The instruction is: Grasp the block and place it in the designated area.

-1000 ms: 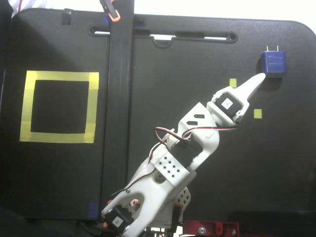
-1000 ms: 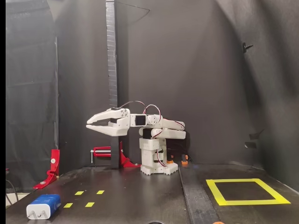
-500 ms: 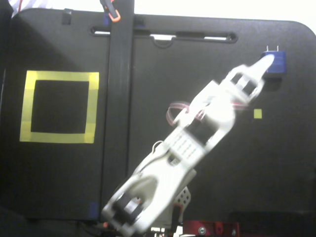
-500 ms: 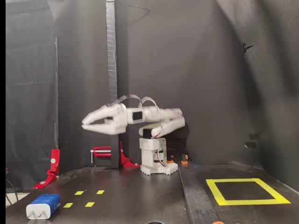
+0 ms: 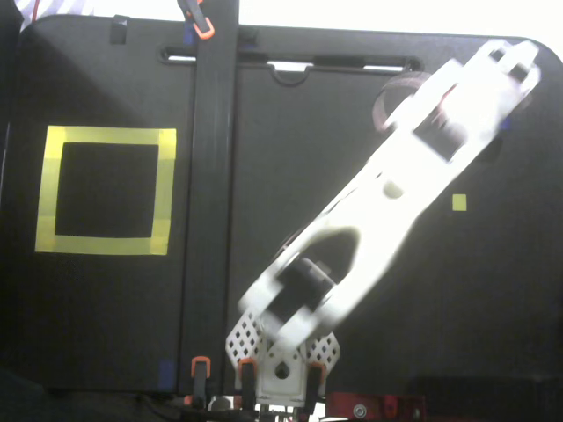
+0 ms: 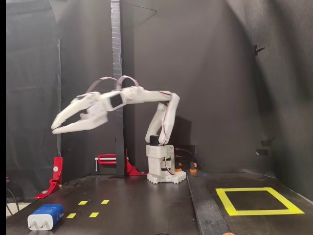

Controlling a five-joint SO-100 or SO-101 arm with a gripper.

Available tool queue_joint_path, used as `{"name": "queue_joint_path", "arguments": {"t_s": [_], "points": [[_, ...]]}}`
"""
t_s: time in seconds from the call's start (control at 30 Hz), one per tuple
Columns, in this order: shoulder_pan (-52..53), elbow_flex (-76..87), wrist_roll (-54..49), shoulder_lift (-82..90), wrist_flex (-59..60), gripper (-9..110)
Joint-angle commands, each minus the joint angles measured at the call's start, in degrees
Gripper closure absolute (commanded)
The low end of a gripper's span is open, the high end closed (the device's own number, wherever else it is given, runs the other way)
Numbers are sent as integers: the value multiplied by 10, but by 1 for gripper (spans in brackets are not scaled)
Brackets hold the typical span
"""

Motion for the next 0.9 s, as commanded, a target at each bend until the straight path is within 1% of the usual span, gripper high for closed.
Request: {"name": "queue_joint_path", "arguments": {"t_s": [0.0,0.17,0.37,0.47,0.73,0.87], "points": [[5,-112,3,-52,95,102],[5,-253,-2,-151,229,102],[4,-378,-3,-246,332,101],[4,-414,-15,-280,364,101],[19,-434,-56,-334,411,101],[23,-514,-57,-391,454,101]]}}
